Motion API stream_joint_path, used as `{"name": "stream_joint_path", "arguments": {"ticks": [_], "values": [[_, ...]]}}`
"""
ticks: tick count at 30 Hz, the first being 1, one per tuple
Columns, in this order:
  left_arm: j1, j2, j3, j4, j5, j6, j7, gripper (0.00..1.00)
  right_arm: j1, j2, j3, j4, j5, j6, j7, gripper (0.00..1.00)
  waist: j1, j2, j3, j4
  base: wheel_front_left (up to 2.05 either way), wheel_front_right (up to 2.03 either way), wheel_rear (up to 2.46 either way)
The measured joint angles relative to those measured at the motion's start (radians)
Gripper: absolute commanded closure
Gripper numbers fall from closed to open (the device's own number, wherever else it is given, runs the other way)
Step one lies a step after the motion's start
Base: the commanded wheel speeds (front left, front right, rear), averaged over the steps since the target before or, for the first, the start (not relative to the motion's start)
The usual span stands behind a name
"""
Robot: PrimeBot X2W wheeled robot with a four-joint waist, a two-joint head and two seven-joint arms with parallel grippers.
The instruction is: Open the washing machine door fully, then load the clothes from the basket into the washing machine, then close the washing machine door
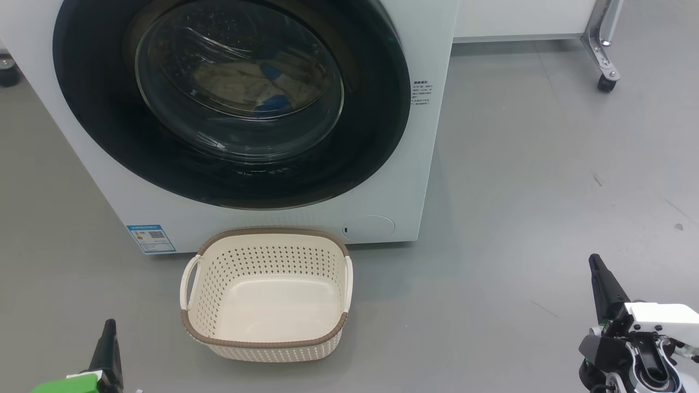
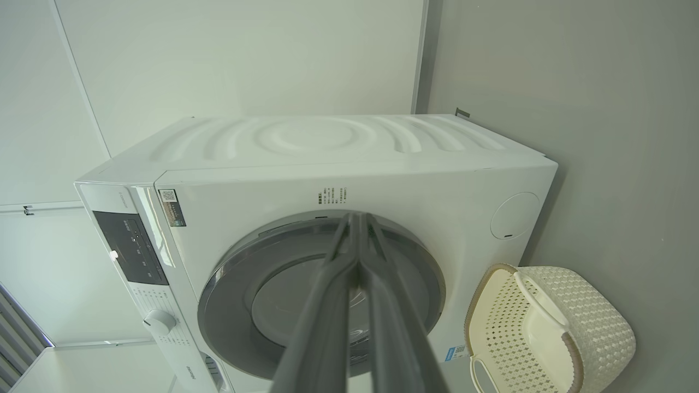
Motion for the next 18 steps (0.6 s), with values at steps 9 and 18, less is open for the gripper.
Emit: {"name": "stream_joint_path", "arguments": {"ticks": [9, 18], "values": [[-0.003, 0.000, 0.002, 0.001, 0.000, 0.000, 0.004, 1.00, 0.000, 0.000, -0.001, 0.001, 0.000, 0.000, 0.000, 1.00, 0.0000, 0.0000, 0.000, 0.000, 0.00, 0.00, 0.00], [-0.003, 0.000, 0.003, 0.003, 0.000, 0.000, 0.004, 1.00, 0.000, 0.000, -0.002, 0.001, 0.000, 0.000, 0.003, 1.00, 0.0000, 0.0000, 0.000, 0.000, 0.00, 0.00, 0.00]]}}
